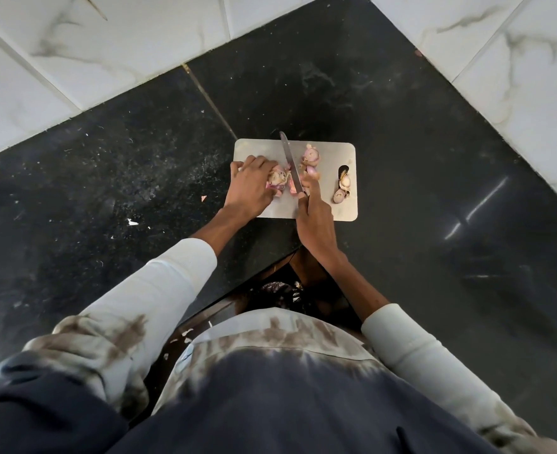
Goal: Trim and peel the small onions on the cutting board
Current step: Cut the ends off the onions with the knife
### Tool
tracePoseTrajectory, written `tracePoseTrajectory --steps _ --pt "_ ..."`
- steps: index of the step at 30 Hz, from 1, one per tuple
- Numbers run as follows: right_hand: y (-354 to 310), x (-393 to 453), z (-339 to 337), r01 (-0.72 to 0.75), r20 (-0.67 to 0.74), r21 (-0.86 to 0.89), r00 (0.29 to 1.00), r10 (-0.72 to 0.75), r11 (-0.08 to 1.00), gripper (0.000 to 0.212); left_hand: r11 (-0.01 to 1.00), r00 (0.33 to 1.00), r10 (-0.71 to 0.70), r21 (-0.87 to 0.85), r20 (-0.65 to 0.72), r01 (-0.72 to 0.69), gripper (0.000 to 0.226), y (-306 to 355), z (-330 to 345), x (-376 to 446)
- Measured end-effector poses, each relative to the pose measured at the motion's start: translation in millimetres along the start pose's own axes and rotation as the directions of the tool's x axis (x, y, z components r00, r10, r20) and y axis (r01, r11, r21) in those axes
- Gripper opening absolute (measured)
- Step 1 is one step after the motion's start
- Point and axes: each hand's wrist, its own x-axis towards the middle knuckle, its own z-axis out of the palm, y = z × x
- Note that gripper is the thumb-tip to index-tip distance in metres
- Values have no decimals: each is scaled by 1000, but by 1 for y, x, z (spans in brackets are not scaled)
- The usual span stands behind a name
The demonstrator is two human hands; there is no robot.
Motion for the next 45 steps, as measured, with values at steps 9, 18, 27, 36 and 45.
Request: tracePoseTrajectory --steps 9,18,27,36,45 --pt "1 -5 2 -17 -18 94 1000 19 995 53 1000 999 -26 17 31 25 62 6 -5 4" --pt "-1 -7 13 23 -89 66 996 -17 998 52 998 998 -54 13 46 53 60 13 -8 4" --pt "1 -9 21 18 -79 65 997 -13 998 54 998 998 -55 4 37 55 53 15 -13 3" --pt "-10 -10 15 -4 -101 80 995 12 997 52 998 998 -55 2 28 55 53 17 -13 2" --pt "-20 -12 12 -66 -32 80 997 69 995 52 996 997 -74 -48 23 75 55 16 -13 3"
